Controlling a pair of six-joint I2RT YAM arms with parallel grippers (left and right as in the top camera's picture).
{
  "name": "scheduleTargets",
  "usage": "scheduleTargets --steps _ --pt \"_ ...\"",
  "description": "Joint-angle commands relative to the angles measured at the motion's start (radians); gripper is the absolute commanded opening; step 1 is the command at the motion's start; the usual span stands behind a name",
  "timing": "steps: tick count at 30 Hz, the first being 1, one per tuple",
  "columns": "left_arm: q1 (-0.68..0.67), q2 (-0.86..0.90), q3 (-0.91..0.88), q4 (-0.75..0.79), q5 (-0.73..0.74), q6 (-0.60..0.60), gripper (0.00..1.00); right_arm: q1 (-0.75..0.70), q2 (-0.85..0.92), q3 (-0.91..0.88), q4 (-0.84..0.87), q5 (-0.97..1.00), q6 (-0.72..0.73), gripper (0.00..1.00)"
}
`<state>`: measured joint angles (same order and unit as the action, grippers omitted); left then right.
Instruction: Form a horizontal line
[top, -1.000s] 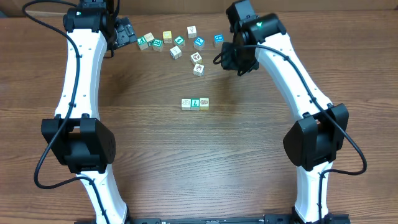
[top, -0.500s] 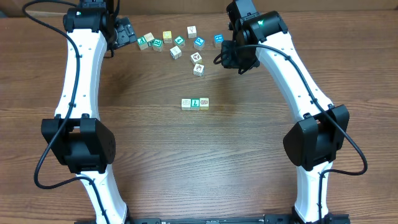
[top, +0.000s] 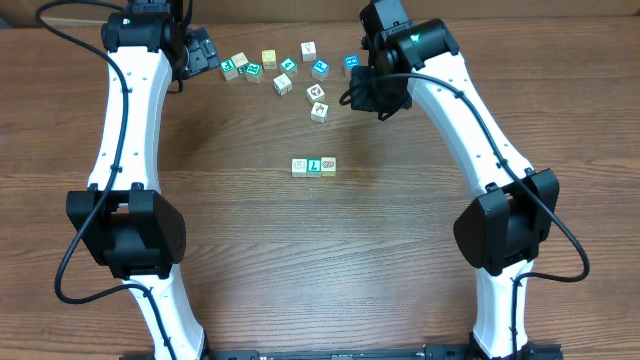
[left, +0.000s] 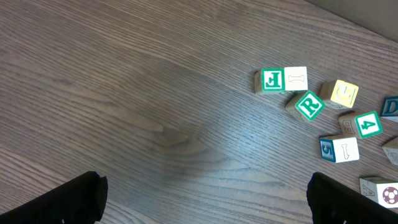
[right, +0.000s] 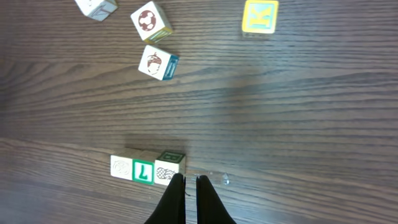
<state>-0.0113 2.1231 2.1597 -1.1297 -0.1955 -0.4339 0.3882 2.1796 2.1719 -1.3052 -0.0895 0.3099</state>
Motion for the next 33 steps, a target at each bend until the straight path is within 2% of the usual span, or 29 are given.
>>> scheduleTargets --steps 1,7,16,20,33 --pt "0.000 -0.004 0.013 0.001 -0.002 0.011 1.00 0.021 -0.026 -0.040 0.010 -0.019 -0.004 0.04" --pt "0.000 -0.004 0.013 0.001 -0.002 0.011 1.00 0.059 -0.026 -0.179 0.137 -0.020 0.000 0.04" --pt "0.000 -0.004 0.013 0.001 -0.002 0.011 1.00 0.111 -0.026 -0.439 0.464 -0.015 -0.001 0.04" --pt "0.000 -0.004 0.013 0.001 -0.002 0.011 1.00 0.111 -0.026 -0.504 0.556 -0.016 -0.001 0.04" --pt "0.000 -0.004 0.013 0.001 -0.002 0.011 1.00 0.114 -0.026 -0.518 0.557 -0.067 -0.001 0.04"
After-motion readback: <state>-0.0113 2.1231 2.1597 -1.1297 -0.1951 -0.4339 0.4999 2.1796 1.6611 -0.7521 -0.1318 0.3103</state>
